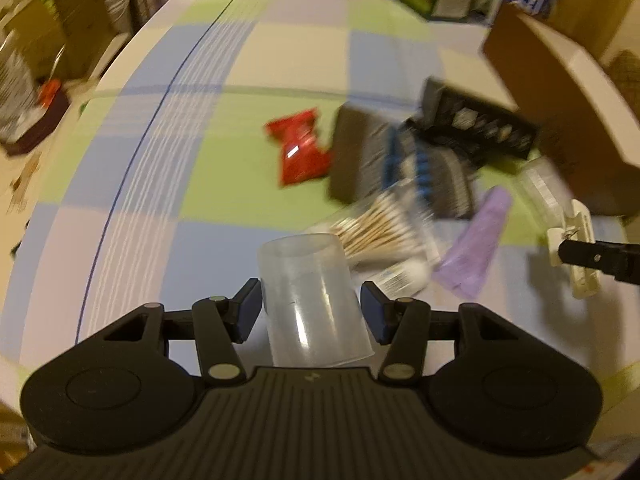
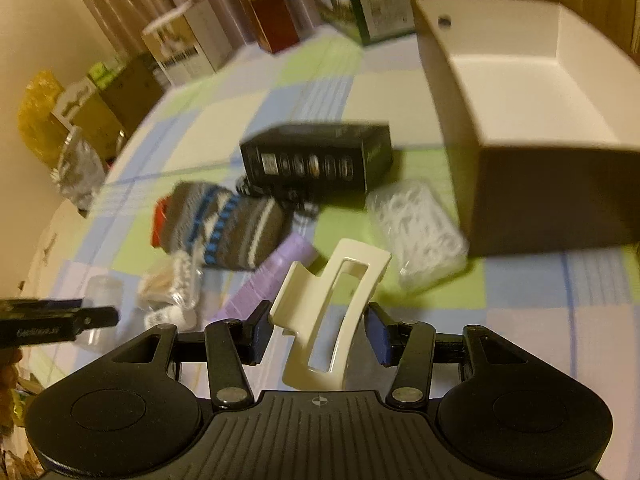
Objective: Organize objects
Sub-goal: 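Carry frosted container with left tool while right tool carries clip into brown box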
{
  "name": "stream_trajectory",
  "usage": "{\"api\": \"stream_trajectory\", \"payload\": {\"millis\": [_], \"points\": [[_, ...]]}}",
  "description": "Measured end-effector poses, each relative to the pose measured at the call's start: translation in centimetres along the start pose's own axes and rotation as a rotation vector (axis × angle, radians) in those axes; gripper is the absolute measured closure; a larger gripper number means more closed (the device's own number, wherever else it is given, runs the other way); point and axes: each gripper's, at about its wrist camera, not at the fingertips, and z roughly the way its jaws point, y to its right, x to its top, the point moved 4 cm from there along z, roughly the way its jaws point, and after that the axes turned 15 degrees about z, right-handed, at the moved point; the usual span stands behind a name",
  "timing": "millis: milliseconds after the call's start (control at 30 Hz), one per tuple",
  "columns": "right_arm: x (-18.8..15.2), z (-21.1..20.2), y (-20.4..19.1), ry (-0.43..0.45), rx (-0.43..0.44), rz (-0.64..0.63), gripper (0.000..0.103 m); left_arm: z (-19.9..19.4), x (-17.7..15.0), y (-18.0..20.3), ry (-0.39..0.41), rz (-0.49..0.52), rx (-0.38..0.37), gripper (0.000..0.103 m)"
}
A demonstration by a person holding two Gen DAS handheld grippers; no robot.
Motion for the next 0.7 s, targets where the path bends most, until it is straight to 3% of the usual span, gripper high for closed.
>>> {"api": "stream_trajectory", "payload": {"millis": [333,700], "points": [[3.8,-6.4,1.8,0.138,0.028,-0.013,0.056,-2.8,7.7,7.0,0.142,0.158,-0.111,0.054],[11.3,-10.1,8.0,0.311,-0.085,-0.027,0.056,-3.0,17.7,17.4,0.266,0.309,-0.233,0.054]]}}
